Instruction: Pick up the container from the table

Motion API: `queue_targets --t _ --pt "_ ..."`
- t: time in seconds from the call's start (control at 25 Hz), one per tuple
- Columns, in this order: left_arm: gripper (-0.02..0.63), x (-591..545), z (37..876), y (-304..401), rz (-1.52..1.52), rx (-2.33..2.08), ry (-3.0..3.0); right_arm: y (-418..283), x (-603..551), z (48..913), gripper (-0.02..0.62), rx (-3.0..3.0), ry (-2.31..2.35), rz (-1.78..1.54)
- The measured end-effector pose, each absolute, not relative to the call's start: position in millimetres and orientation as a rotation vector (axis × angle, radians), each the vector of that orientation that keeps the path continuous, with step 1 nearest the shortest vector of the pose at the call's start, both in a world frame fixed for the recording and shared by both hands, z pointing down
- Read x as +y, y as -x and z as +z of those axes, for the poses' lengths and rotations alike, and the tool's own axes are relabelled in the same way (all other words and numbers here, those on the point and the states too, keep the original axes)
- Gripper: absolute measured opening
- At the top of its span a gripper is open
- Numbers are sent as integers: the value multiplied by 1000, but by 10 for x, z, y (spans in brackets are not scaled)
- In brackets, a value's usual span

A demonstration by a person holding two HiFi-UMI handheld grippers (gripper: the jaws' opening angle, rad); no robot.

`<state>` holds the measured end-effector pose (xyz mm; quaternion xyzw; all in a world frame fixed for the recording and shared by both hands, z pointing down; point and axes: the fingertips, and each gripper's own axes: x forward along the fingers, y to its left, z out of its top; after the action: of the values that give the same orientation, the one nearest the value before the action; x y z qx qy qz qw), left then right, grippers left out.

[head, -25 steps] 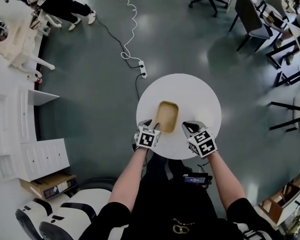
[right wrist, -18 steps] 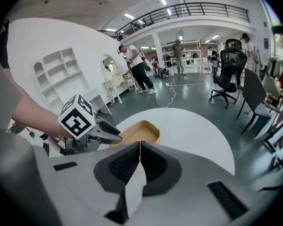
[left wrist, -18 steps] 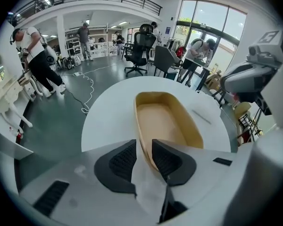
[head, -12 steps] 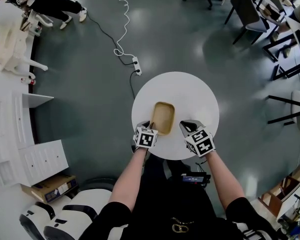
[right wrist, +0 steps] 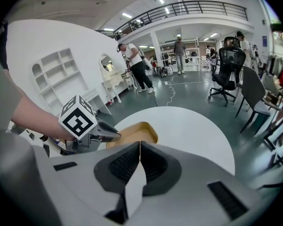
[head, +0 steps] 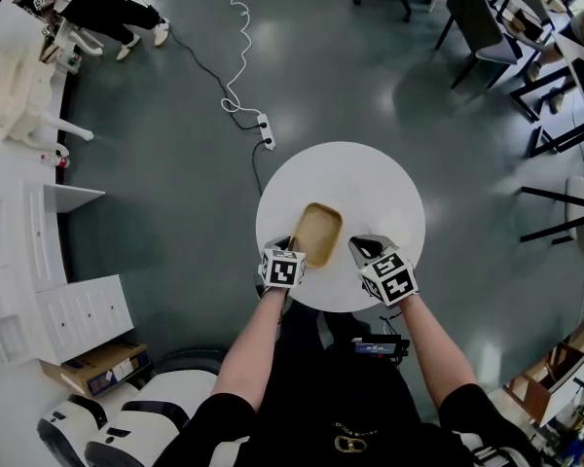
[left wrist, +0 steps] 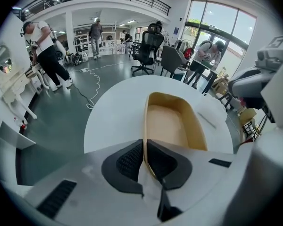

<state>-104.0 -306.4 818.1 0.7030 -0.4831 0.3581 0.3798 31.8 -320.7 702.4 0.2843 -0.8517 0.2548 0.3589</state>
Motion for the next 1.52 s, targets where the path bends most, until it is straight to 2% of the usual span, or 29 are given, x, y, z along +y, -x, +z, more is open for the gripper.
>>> queue_targets --t 1.08,1.52 --pt "25 -3057 7087 1082 719 -1298 -1952 -437 -3186 6484 66 -2265 -831 608" --pt "23 -2866 6888 1159 647 -1349 -1954 -464 -3137 6337 66 -2285 -884 583"
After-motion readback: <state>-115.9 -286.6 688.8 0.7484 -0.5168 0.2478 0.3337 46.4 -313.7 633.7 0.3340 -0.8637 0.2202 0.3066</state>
